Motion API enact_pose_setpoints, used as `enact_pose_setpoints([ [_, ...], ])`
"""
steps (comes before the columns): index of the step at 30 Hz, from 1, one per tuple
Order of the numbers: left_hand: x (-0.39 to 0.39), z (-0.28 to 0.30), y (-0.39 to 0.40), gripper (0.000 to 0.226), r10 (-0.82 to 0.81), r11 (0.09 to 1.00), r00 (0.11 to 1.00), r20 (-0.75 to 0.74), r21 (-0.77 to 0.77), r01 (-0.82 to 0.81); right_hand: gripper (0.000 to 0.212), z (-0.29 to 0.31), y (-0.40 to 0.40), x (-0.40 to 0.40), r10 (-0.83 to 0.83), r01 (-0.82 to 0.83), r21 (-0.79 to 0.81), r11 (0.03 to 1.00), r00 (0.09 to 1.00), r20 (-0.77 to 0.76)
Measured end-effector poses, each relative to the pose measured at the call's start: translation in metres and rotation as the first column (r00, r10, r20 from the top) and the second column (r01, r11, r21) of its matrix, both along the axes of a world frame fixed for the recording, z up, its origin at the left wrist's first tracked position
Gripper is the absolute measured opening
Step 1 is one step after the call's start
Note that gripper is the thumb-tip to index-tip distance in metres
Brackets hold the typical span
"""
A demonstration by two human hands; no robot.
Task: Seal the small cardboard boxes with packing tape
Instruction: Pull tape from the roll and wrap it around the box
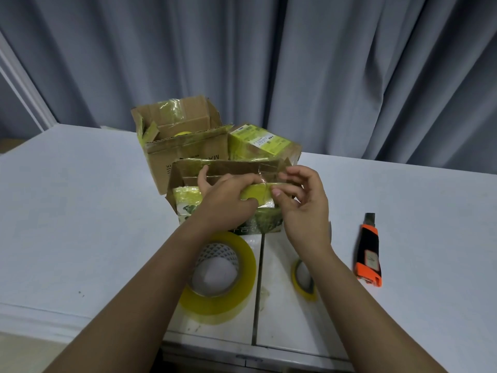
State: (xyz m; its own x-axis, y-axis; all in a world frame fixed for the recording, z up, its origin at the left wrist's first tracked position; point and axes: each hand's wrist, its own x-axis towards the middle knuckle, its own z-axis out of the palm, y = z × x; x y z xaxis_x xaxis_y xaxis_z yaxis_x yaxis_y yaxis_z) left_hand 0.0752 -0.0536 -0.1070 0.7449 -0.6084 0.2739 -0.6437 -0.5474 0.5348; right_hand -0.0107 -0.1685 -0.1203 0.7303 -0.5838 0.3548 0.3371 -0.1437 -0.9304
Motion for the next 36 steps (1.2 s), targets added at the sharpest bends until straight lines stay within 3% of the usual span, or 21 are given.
enact_pose_setpoints([
  [12,-0.002,-0.001,-0.001,0.017,0.016,0.998,1.000,-0.008,-0.064,-0.017,0.043,-0.004,0.005,0.002,-0.064,0.064,-0.053,0.997,0.998,0.001],
  [17,-0.001,0.000,-0.001,0.027,0.015,0.998,1.000,-0.010,-0.055,-0.016,0.044,-0.001,0.000,0.001,-0.027,0.027,-0.020,0.999,1.000,0.010],
  [26,0.002,-0.001,-0.001,0.024,-0.002,0.998,1.000,-0.029,-0.069,-0.001,0.044,-0.006,0.005,0.003,-0.067,0.067,-0.128,0.989,0.998,0.004],
  [32,0.002,-0.004,-0.002,0.007,0.005,0.996,1.000,0.015,-0.089,-0.004,0.047,-0.008,0.007,0.003,-0.100,0.104,-0.160,0.982,0.994,0.035],
  [36,0.000,-0.005,-0.005,0.013,0.051,0.995,0.997,0.055,-0.093,-0.046,0.047,-0.012,0.009,0.003,-0.129,0.134,-0.166,0.977,0.991,0.039],
])
